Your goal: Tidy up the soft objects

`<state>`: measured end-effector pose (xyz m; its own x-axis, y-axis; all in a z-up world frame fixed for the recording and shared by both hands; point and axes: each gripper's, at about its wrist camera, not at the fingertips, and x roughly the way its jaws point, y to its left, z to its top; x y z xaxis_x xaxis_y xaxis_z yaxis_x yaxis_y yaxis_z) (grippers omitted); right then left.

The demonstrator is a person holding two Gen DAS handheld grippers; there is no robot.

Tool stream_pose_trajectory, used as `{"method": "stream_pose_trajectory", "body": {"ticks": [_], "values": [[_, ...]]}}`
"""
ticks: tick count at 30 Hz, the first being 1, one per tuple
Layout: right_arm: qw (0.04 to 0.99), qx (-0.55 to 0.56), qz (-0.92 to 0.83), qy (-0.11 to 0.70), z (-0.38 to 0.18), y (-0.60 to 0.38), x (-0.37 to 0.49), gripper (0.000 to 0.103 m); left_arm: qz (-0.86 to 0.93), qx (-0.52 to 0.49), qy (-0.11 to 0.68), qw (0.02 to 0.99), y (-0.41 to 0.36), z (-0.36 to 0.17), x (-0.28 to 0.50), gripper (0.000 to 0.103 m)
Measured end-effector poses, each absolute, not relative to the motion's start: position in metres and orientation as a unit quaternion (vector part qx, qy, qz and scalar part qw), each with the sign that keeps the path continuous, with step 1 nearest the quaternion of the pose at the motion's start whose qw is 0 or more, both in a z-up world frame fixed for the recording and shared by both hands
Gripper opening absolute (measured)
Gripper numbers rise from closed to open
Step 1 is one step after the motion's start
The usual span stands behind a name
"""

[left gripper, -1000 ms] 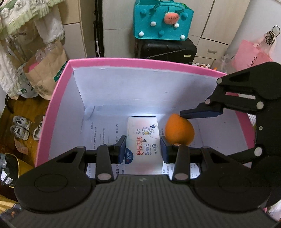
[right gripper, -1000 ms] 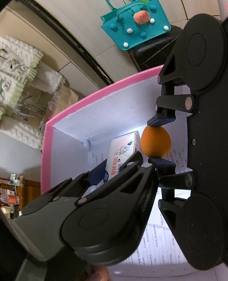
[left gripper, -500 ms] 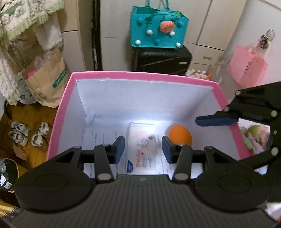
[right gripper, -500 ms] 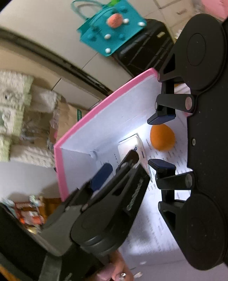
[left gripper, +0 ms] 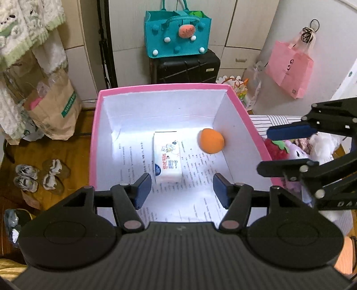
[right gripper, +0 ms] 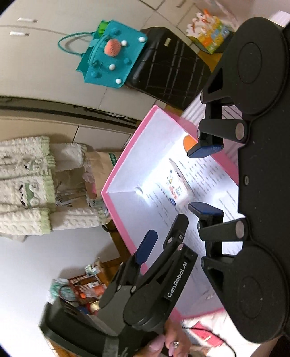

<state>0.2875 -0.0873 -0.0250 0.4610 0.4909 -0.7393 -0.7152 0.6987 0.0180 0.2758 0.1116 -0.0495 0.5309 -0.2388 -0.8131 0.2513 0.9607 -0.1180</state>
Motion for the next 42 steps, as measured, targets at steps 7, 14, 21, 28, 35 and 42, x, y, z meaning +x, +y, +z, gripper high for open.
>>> {"method": "stream_pose_trajectory", "body": {"ticks": [7,14,21,28,35,42], "values": [[0.846,-0.118,0.359,0.377,-0.007,-0.099,0.255,0.049,-0.136,0.024,0.446,0.884,0.116,-0.025,0.239,0.064],[0.85,-0.113,0.367,0.361,0.015,-0.103,0.212,0.052,-0.15,0.044,0.436,0.886,0.111,-0.008,0.198,0.068],[0.853,-0.125,0.368,0.349,0.033,-0.109,0.171,0.06,-0.168,0.059,0.43,0.885,0.101,0.005,0.163,0.072],[0.852,-0.135,0.364,0.351,0.038,-0.12,0.139,0.068,-0.189,0.077,0.427,0.881,0.088,0.01,0.135,0.077],[0.852,-0.128,0.354,0.363,0.032,-0.143,0.115,0.074,-0.214,0.102,0.442,0.865,0.066,0.002,0.115,0.078],[0.855,-0.129,0.325,0.384,0.016,-0.173,0.097,0.079,-0.24,0.128,0.446,0.853,0.037,-0.009,0.102,0.086]]}}
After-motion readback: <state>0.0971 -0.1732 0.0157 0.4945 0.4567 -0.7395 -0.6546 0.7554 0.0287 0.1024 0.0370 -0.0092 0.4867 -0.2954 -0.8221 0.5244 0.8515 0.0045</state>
